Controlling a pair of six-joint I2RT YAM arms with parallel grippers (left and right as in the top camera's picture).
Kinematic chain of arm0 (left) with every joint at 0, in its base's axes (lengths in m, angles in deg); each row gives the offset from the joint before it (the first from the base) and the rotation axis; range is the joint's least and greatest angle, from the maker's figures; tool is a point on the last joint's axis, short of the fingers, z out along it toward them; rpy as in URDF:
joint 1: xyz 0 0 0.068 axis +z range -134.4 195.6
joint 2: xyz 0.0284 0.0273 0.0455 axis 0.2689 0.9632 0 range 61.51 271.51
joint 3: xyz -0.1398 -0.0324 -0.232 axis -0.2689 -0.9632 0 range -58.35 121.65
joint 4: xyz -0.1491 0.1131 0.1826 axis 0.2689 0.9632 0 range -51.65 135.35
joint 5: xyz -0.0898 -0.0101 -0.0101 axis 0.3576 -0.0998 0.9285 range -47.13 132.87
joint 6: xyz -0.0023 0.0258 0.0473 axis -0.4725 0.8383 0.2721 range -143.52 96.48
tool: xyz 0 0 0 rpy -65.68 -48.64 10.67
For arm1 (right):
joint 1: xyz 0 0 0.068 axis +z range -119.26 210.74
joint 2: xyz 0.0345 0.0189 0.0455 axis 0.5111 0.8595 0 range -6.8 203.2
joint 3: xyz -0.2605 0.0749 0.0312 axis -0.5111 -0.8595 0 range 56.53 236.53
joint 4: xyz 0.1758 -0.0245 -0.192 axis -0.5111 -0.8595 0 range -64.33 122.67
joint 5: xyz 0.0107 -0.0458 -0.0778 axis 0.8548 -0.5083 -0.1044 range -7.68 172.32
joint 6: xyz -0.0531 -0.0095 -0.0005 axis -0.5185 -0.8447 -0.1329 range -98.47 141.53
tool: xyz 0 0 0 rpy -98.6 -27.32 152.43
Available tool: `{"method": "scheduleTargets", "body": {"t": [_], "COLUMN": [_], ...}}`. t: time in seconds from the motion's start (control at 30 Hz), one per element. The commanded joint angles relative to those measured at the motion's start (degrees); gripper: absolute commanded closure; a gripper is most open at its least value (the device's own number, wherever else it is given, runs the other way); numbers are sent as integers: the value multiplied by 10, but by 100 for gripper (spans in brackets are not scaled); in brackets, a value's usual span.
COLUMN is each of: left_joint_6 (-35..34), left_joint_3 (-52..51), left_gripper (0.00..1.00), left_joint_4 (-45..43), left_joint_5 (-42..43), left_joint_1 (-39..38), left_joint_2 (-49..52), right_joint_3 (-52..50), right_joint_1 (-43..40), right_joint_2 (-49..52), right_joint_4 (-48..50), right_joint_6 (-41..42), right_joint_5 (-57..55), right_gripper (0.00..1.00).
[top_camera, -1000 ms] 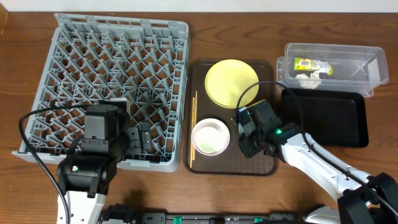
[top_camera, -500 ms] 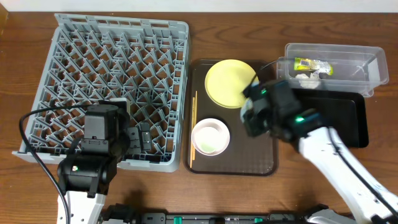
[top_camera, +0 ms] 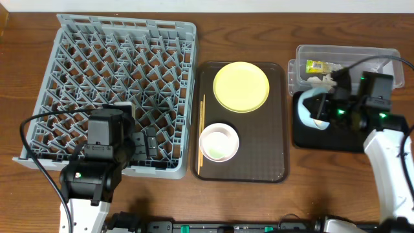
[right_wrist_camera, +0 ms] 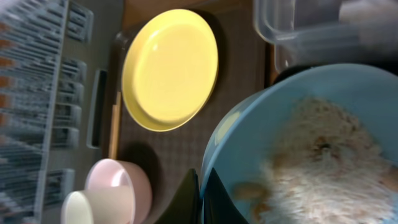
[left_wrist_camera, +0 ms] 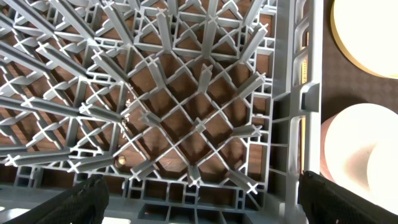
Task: Sort waste into correct bins and load items into the dishwasher
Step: 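Tip the blue bowl over the black tray to pour out the rice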
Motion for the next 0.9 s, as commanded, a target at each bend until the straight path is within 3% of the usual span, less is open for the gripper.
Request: {"method": "scheduleTargets", "body": {"t": [0.0,0.7,0.87], "left_joint_6": [8,7,7], "left_joint_3": [10,10,10], "left_gripper": [2,2,2], "left_joint_4": [2,2,2], "left_joint_5": [-5,-5,-4], "left_joint_1": [3,3,3], "left_joint_2": [0,0,0], "right_joint_3": [-20,-22,-22], "right_joint_1": [-62,-320,-332], "right_joint_2": [38,269,282], "right_joint_4": [4,90,94], "right_joint_6": [8,-1,4], "right_joint_5": [127,529,537], "right_gripper": [99,99,99]}}
